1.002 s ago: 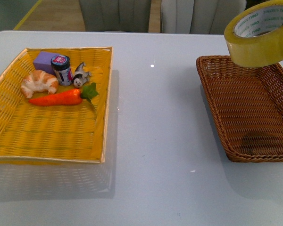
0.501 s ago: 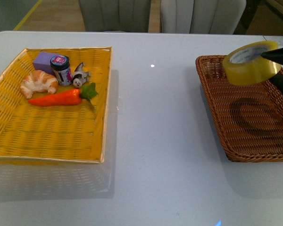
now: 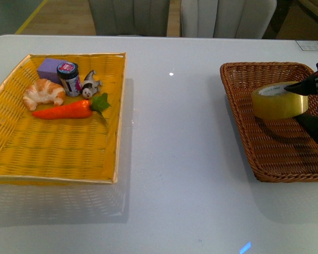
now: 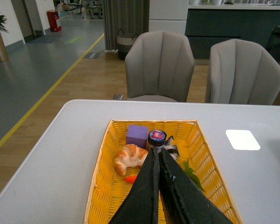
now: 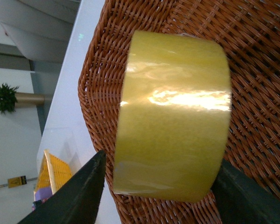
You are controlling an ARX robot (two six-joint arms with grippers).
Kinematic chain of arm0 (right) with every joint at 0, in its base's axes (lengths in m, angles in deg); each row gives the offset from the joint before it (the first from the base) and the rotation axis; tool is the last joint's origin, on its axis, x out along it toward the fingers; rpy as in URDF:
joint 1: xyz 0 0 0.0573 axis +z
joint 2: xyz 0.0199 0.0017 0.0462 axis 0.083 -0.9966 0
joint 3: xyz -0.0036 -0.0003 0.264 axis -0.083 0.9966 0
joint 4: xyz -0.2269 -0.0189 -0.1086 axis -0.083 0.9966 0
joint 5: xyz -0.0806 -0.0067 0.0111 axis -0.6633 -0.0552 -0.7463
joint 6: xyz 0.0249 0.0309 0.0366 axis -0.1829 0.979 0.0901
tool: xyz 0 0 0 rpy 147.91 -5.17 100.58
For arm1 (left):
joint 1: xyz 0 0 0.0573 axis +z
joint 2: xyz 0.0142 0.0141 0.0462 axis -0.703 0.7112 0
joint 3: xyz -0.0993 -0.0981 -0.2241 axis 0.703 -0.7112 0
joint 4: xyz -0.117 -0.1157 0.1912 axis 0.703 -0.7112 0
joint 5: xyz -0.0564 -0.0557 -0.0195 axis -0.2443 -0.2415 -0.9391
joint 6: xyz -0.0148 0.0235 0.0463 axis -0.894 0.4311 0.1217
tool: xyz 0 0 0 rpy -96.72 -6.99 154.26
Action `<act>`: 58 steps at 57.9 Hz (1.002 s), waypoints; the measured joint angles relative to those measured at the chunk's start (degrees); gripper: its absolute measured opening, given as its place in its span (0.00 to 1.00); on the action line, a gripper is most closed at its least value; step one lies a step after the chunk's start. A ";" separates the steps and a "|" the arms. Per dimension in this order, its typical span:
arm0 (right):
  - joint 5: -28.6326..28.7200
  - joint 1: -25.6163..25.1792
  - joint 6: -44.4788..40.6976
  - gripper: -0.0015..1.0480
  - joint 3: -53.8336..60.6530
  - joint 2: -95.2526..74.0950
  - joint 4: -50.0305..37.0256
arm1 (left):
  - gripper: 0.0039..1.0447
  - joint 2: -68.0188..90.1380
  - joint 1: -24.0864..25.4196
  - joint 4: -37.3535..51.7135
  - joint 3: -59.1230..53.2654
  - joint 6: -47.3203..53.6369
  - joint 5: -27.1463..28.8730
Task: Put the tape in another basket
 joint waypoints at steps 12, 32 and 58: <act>1.57 -2.19 0.09 0.91 6.93 5.97 -3.72 | 0.01 -4.59 0.02 -2.10 -1.81 0.07 -0.02; 7.52 -8.66 -4.33 0.91 26.01 31.80 -6.64 | 0.01 -14.75 0.02 -11.65 -1.81 0.07 -0.02; -7.89 -2.99 -52.35 0.30 45.81 78.29 4.09 | 0.01 -23.56 0.04 -20.57 -1.81 0.07 0.00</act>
